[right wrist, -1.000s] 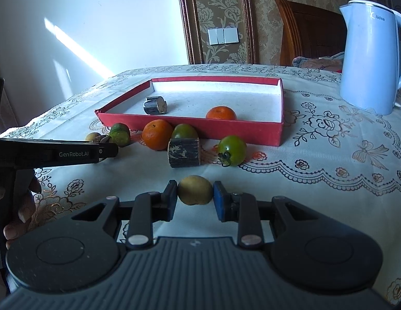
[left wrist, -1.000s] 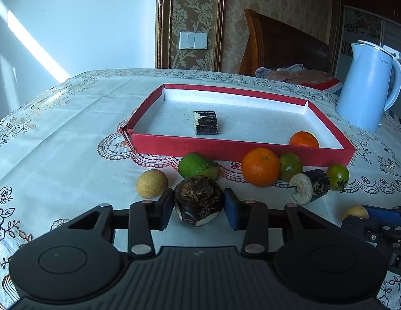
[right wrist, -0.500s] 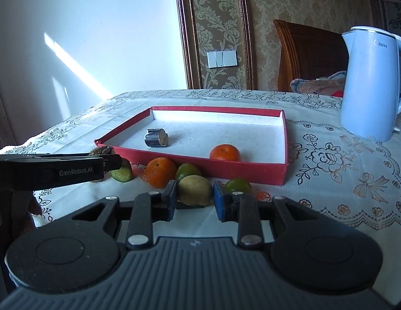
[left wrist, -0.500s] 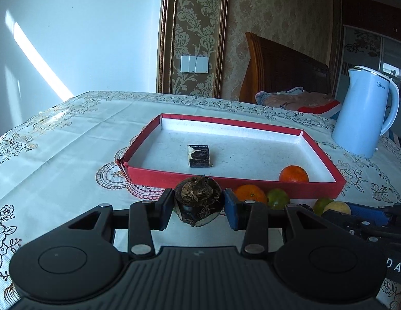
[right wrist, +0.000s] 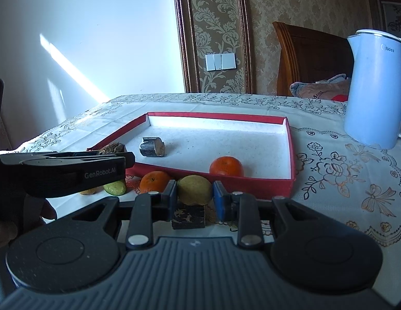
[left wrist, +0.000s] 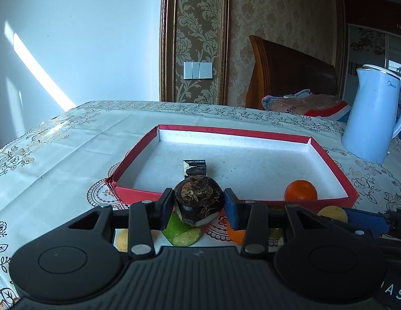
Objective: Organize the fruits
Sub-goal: 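Carry the dark round fruit and the brown kiwi over the red tray with both tools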
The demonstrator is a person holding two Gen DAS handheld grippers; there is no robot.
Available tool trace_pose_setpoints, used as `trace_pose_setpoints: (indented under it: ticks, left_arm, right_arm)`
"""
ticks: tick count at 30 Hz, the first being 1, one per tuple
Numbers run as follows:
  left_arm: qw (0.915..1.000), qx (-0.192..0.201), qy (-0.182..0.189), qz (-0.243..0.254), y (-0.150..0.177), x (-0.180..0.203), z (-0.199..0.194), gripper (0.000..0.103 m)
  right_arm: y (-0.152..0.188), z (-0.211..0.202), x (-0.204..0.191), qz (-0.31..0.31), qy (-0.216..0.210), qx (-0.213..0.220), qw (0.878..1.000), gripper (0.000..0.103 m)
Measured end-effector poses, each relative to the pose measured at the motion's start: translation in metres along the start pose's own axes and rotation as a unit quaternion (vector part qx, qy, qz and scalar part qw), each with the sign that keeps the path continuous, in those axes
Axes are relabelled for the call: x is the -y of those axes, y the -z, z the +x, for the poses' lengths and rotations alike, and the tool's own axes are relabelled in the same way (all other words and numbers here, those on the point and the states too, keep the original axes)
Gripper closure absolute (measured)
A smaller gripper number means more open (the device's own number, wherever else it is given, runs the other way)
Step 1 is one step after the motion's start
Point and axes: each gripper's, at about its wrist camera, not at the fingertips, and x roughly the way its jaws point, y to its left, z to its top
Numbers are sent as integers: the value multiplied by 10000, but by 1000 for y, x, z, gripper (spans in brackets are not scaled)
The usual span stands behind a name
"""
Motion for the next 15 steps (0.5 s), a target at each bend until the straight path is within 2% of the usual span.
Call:
trace_pose_setpoints:
  ticks: [15]
  left_arm:
    - [9998, 93, -150, 72, -10, 5, 9, 62]
  right_arm:
    - [-9, 6, 0, -17, -34, 35, 10000, 75]
